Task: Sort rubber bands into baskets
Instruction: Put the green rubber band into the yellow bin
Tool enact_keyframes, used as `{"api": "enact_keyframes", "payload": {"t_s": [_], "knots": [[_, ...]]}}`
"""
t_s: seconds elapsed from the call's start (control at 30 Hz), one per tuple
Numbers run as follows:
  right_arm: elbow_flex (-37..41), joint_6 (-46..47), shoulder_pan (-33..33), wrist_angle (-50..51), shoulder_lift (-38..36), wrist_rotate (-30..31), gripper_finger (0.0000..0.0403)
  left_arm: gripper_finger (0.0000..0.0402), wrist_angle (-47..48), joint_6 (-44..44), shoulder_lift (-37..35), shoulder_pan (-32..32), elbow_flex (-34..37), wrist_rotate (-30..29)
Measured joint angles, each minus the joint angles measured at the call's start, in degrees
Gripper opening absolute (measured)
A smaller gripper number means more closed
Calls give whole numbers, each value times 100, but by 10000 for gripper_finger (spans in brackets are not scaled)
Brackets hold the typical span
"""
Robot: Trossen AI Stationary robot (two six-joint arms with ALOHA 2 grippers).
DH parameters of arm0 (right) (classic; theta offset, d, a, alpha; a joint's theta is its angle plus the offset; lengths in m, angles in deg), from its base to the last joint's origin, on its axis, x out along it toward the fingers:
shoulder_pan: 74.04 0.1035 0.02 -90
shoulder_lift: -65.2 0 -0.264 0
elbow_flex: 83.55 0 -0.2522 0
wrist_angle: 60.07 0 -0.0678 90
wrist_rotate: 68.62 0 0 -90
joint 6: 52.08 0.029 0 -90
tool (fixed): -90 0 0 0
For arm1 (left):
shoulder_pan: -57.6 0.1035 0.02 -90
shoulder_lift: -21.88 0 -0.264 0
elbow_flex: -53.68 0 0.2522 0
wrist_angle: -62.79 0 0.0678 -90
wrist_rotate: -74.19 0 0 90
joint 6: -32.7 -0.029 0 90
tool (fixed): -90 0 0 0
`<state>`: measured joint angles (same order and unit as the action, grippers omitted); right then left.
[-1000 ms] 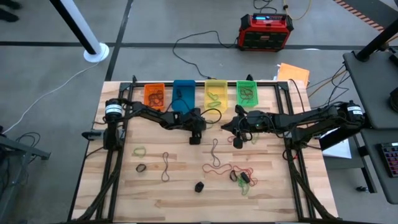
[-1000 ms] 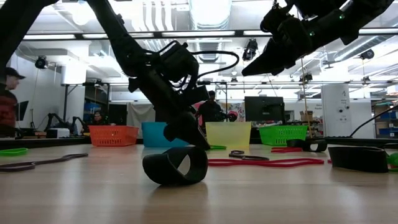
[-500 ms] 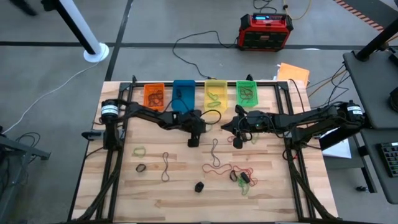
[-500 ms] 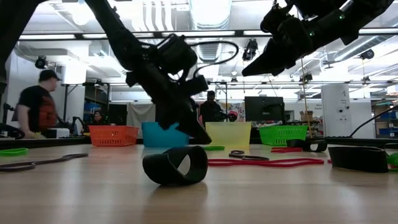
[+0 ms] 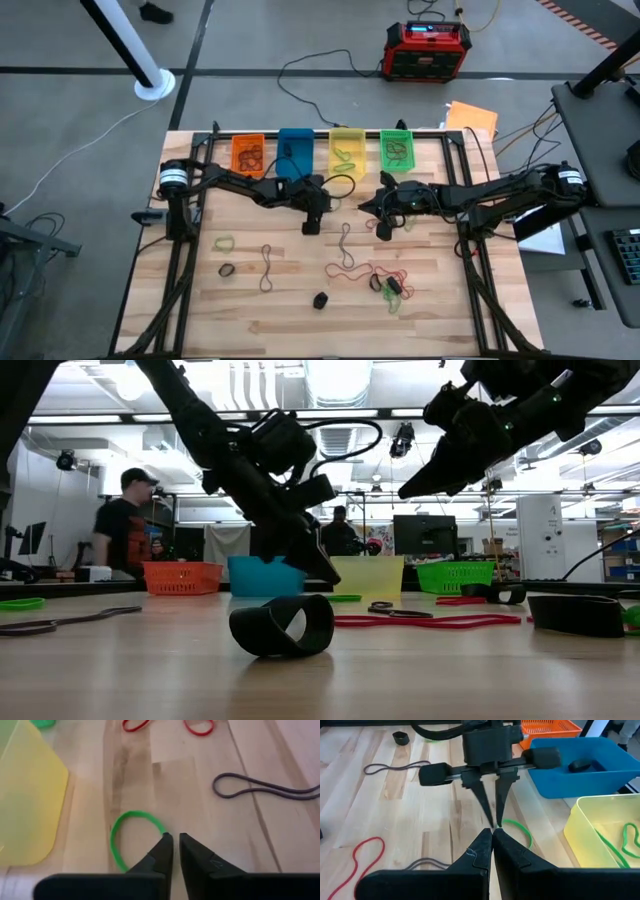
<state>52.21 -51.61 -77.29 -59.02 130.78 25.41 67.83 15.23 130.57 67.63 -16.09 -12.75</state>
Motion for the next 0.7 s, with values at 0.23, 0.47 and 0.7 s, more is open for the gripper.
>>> {"api": "enact_keyframes", "payload": {"t_s": [0.23, 0.47, 0.7], "knots": [[0, -46, 0, -139, 0, 0, 9, 87, 14, 28, 0, 1, 0, -1], [0, -118, 0, -134, 0, 0, 9, 108, -73, 285, 69, -12, -2, -82], [11, -146, 0, -139, 0, 0, 9, 100, -38, 393, 360, -25, -23, -251]]}}
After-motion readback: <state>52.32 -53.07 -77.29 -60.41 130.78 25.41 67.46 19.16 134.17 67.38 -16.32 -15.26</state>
